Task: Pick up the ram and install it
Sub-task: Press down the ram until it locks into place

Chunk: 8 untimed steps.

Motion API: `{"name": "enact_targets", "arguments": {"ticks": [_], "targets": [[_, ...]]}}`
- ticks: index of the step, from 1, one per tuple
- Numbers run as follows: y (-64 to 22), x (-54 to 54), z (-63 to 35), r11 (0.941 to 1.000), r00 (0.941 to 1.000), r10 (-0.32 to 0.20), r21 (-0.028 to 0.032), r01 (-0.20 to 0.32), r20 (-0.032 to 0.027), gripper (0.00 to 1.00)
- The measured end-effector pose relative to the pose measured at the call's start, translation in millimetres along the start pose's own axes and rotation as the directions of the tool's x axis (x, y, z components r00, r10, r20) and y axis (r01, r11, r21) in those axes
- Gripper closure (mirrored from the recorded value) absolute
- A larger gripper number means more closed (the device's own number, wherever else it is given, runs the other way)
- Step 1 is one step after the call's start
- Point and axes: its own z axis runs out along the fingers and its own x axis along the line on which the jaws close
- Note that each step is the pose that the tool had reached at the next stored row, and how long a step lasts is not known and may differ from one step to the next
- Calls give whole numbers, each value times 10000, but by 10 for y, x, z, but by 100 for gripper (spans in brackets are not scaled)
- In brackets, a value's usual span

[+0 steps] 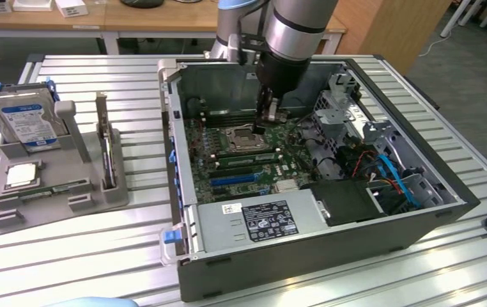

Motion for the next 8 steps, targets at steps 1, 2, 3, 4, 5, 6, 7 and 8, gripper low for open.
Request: {"name": "enact_targets", "arguments": {"ticks": [1, 2, 3, 4, 5, 6, 7, 8], "targets": [[0, 0, 1, 9999, 9999, 158, 3, -158, 14, 90], [0, 0, 3, 9995, 9995, 304, 6, -304, 27, 90], [0, 0, 5, 9990, 9990, 454, 9, -455, 41, 90], [0, 0, 7, 9982, 9982, 605, 12, -605, 54, 90], [0, 0, 9, 9971, 9971, 755, 15, -755, 67, 90], [-1, 0, 11, 9959, 9959, 905, 17, -905, 80, 90], [-1, 0, 13, 9944, 9944, 1053, 19, -1053, 93, 90], [-1, 0, 15, 9928, 9927, 1201, 21, -1202, 106, 90]]}}
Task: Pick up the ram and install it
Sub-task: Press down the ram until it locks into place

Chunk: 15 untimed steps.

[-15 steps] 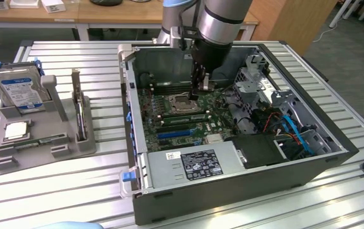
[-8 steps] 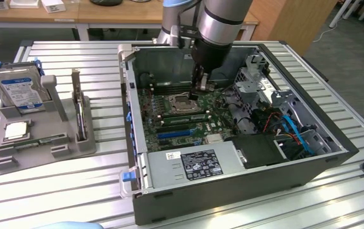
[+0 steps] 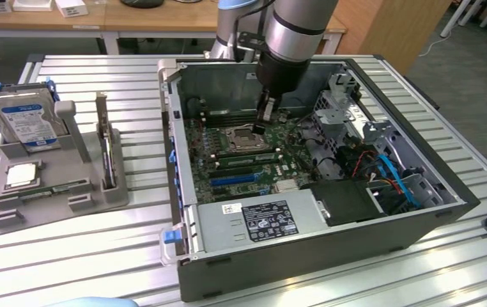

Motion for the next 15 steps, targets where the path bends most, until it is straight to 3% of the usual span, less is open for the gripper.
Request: {"name": "enact_targets", "arguments": {"ticks": [7, 15], "targets": [[-1, 0, 14, 9944, 9943, 1058, 19, -1059, 91, 90], [-2, 1, 29, 9756, 9755, 2193, 29, -2194, 194, 90]]}}
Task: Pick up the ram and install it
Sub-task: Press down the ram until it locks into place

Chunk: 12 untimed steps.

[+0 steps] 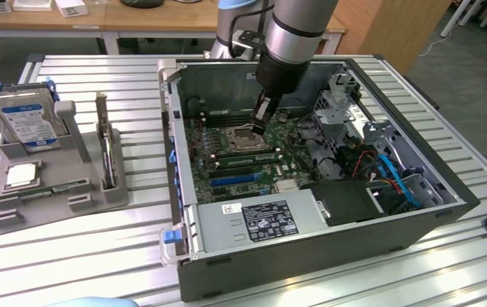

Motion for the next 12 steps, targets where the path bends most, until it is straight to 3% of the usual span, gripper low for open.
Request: {"name": "enact_targets", "arguments": {"ticks": [6, 12], "targets": [[-1, 0, 11, 9962, 9962, 872, 16, -872, 76, 90], [-2, 1, 21, 9846, 9845, 1746, 26, -1746, 155, 90]]}}
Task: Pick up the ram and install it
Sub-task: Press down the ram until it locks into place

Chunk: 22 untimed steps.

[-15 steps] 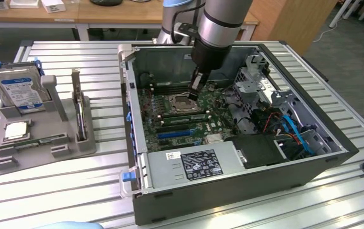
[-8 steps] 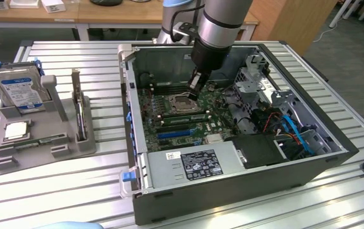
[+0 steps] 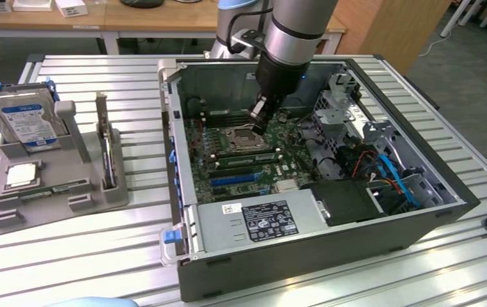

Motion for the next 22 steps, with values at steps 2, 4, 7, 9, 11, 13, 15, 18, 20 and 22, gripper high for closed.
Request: {"name": "enact_targets", "arguments": {"ticks": [2, 4, 7, 9, 11, 13, 15, 18, 20, 22], "targets": [[0, 0, 1, 9996, 9996, 283, 5, -283, 25, 90], [0, 0, 2, 9984, 9984, 558, 10, -558, 50, 90], [0, 0, 2, 9950, 9950, 1000, 17, -1000, 90, 90], [0, 0, 2, 9916, 9916, 1292, 20, -1292, 116, 90], [0, 0, 3, 9872, 9871, 1595, 24, -1596, 143, 90], [0, 0, 2, 9819, 9817, 1895, 26, -1895, 170, 90], [0, 0, 2, 9755, 9754, 2197, 27, -2198, 197, 90], [0, 0, 2, 9640, 9638, 2657, 29, -2658, 240, 90], [0, 0, 3, 9546, 9542, 2978, 27, -2980, 270, 90], [0, 0, 3, 9444, 9440, 3286, 26, -3288, 299, 90]]}}
